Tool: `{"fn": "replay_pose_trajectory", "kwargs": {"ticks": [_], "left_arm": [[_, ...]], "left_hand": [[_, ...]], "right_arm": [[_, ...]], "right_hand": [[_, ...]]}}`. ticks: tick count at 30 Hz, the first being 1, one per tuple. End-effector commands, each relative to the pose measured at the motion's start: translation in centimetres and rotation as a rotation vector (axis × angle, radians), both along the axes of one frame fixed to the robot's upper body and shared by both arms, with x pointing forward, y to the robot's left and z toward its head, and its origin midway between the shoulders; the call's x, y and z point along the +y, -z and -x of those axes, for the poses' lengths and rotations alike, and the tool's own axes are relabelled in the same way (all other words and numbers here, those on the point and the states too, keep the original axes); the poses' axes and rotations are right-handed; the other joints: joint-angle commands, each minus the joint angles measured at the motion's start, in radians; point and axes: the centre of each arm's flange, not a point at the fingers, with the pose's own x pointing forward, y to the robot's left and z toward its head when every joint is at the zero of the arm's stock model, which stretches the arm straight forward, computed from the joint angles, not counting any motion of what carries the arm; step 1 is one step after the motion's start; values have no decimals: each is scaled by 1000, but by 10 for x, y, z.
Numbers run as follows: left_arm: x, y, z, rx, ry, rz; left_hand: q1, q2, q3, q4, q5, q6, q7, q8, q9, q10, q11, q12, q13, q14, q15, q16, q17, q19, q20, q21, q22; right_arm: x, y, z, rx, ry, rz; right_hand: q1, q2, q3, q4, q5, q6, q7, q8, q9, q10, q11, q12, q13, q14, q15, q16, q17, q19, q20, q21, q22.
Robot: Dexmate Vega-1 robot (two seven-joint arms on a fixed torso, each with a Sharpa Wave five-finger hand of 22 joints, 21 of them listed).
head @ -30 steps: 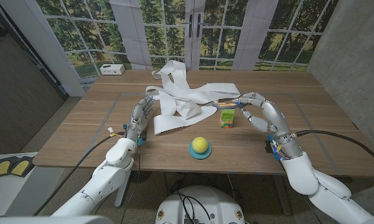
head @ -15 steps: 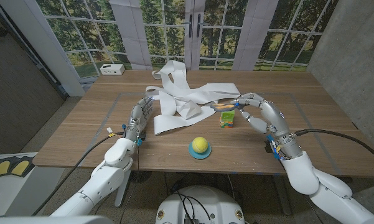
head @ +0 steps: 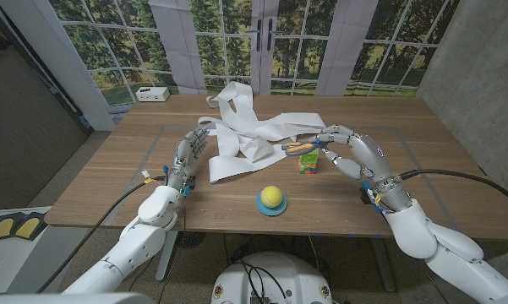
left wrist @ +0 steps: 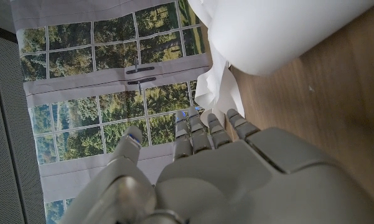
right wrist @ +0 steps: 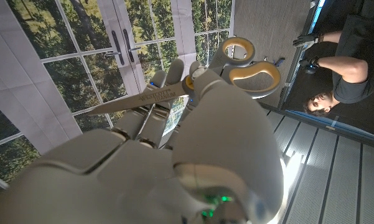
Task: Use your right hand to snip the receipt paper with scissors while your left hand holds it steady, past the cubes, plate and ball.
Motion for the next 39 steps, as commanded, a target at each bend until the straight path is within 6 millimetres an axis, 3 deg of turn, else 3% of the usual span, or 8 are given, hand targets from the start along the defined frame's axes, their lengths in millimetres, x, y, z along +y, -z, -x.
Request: {"fn": "replay_pose_trajectory", "kwargs": {"ticks": [1, 9, 13, 19, 21, 24, 37, 39], "left_arm": [[-3, -11, 15, -51, 30, -16], [-4, -17, 21, -72, 26, -37], [-6, -20, 22, -81, 24, -63], [-7, -23, 23, -88, 55, -90], [-7, -27, 25, -100, 37, -145], [-7, -31, 27, -109, 41, -174], [-4, -45, 33, -133, 25, -258], [-5, -47, 34, -138, 11, -276]], "left_hand": [[-10, -2, 11, 1, 0, 40, 3, 12, 5, 36, -4, 15, 3, 25, -20, 8, 4, 12, 6, 6, 2], [-1, -6, 14, -7, 2, 75, -4, 17, 6, 69, -13, 25, 4, 39, -28, 9, 3, 17, 10, 6, 2], [42, 0, 32, -27, 6, 173, -49, 36, 7, 105, -15, 32, 5, 64, -54, 8, 2, 53, -30, 13, 0], [59, -3, 36, -32, 5, 220, -42, 43, 7, 122, -11, 36, 6, 74, -57, 7, 1, 60, -36, 12, 0], [90, -34, 36, -49, 3, 218, -64, 35, 6, 109, -22, 27, 6, 68, -58, 3, 2, 60, -30, 7, -1], [115, -49, 38, -54, 3, 221, -79, 34, 6, 110, -28, 26, 6, 66, -60, 2, 3, 56, -22, 4, -1], [242, -79, 56, -56, 5, 217, -66, 20, 8, 139, -44, 31, 13, 83, -40, 6, 4, 76, 6, 4, -1], [307, -98, 57, -52, 4, 149, -62, -7, 11, 137, -43, 28, 20, 77, -31, 5, 5, 73, 20, 2, 1]], "right_arm": [[-2, -12, 2, -62, 71, 89], [-1, -14, 0, -106, 122, 134], [-1, -15, 0, -122, 136, 145], [0, -16, 2, -149, 171, 179], [1, -17, 2, -155, 176, 184], [1, -18, 2, -162, 184, 186], [12, -30, 5, -253, 236, 246], [12, -31, 6, -260, 238, 246]], "right_hand": [[4, -1, 1, -5, 7, 8, 4, 2, 3, 11, 4, 5, 2, 11, -156, 6, 6, 1, -76, 8, 3], [4, -2, 1, -7, 9, 9, 2, 1, 3, 10, 6, 4, 4, 12, -156, 6, 12, -2, -75, 10, 3], [4, -2, 1, -7, 10, 7, 0, -1, 3, 10, 6, 3, 5, 11, -156, 4, 13, -3, -75, 12, 3], [4, -1, 2, -8, 11, 8, 0, -2, 3, 9, 6, 1, 5, 11, -156, 3, 17, -5, -75, 15, 3], [4, -1, 2, -8, 11, 7, 0, -3, 3, 10, 6, 1, 6, 11, -156, 3, 18, -5, -75, 15, 3], [3, -2, 2, -9, 11, 11, 1, -2, 3, 10, 5, 0, 7, 10, -156, 0, 19, -5, -76, 17, 3], [3, -3, 2, -13, 16, 27, -13, -2, 1, 17, 4, -2, 8, 11, -156, -7, 26, -10, -79, 25, 1], [2, -2, 2, -13, 16, 27, -14, -2, 1, 17, 4, -2, 8, 12, -156, -7, 27, -11, -79, 26, 1]]}}
